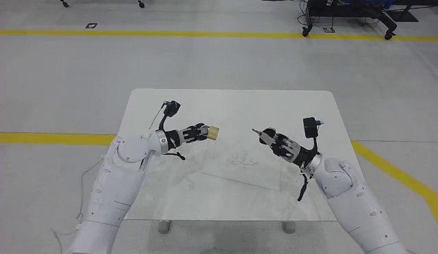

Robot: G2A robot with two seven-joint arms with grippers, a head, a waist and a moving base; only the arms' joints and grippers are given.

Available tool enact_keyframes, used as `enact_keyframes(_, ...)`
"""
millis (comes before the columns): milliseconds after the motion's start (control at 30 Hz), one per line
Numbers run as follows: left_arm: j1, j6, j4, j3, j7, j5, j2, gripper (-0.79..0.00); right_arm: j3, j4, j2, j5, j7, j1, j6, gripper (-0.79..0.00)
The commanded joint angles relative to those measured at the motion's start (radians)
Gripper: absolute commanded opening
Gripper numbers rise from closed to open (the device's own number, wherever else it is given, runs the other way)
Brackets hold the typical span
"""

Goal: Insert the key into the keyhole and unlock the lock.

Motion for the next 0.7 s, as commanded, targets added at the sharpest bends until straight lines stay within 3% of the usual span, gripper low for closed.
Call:
enact_keyframes(0, -0.012, 0.012, 0.015, 0.004, -0.001, 0.009, 0.0, -0.785, -0.001, 0.0, 0.0, -0.001, -0.001, 0.0, 0.003, -0.785)
enact_keyframes(333, 0.002, 0.014, 0.015, 0.013, -0.016, -0.025, 0.0, -0.785, -0.001, -0.001, -0.001, 0.0, -0.003, 0.0, 0.008, -0.785)
enact_keyframes(433, 0.001, 0.006, 0.002, 0.006, -0.078, -0.089, 0.004, -0.785, -0.015, -0.023, -0.007, 0.025, -0.033, 0.0, 0.039, -0.785)
enact_keyframes(567, -0.019, 0.093, 0.074, 0.017, -0.235, -0.223, 0.005, -0.785, -0.055, -0.013, -0.02, 0.06, -0.048, 0.025, 0.096, -0.785)
enact_keyframes(667, -0.042, 0.119, 0.113, 0.039, -0.291, -0.287, 0.001, -0.785, -0.094, 0.018, -0.032, 0.068, -0.047, 0.067, 0.156, -0.785)
